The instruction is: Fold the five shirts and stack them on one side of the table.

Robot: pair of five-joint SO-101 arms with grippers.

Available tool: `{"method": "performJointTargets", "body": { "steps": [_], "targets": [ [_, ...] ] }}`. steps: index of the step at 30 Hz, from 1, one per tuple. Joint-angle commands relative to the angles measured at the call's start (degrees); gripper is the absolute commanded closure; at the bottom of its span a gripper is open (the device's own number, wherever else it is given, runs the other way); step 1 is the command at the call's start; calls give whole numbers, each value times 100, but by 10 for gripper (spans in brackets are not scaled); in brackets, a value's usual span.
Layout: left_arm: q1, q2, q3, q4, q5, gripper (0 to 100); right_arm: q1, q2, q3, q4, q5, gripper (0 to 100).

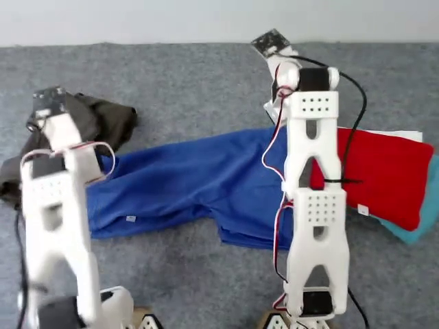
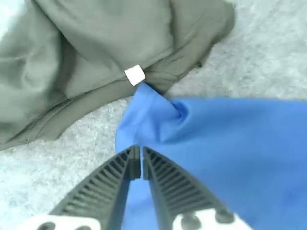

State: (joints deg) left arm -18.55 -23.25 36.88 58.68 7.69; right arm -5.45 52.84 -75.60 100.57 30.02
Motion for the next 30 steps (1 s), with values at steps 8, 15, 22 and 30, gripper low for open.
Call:
{"method": "performJointTargets", "body": {
  "steps": [8, 15, 22, 30],
  "targets": [
    [-35, -1169, 2053, -1231, -105, 942, -690, -3960, 4615, 224, 2004, 989],
    [-35, -1169, 2325, -1451, -97, 939, -1305, -5675, 7393, 22, 2787, 983],
    [-35, -1169, 2334, -1442, -97, 938, -2044, -7354, 10444, -1103, 2919, 842],
    [-35, -1169, 2475, -1442, -105, 939, -2387, -7758, 12440, -2598, 2716, 808]
  ]
}}
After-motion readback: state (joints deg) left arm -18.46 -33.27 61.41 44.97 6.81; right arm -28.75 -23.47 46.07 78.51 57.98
